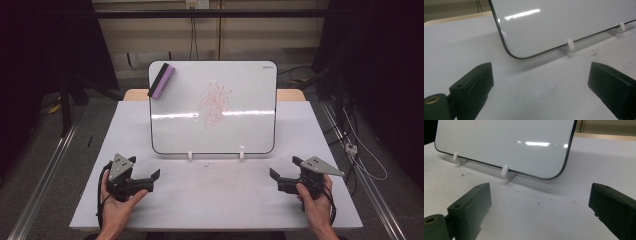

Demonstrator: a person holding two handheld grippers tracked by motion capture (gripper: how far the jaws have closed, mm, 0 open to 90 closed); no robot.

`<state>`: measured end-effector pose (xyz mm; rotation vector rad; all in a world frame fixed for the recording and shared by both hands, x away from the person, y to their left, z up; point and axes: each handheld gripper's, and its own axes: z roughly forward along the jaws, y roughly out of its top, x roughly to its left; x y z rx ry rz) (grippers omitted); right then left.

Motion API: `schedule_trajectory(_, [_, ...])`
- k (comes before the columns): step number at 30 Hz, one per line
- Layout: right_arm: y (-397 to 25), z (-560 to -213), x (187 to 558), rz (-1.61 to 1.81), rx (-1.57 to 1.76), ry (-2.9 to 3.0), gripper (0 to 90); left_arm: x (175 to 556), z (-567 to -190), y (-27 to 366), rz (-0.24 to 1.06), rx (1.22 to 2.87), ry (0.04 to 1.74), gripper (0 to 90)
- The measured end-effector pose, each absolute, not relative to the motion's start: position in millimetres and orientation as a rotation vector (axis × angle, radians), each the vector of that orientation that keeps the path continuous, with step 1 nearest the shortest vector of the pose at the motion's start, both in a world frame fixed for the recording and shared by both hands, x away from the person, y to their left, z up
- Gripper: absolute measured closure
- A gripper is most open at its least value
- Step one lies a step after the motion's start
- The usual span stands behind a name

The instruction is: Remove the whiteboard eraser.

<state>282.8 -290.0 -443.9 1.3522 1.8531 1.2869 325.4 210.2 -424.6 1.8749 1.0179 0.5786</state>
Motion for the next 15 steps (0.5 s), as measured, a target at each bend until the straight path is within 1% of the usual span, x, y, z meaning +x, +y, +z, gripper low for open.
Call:
schedule_trajectory(9, [-290, -443, 283, 1.281, 1.348, 1.856, 4.4, 337, -411, 202, 0.595, 1.907, 0.968, 6.3])
schedule_trajectory(13, [-289, -444, 283, 1.283, 1.355, 1.859, 4.4, 348, -407, 199, 0.602, 1.958, 0.942, 4.8])
schedule_trajectory(15, [-289, -444, 284, 1.279, 1.355, 1.862, 4.4, 354, -405, 197, 0.63, 1.986, 0.942, 6.5])
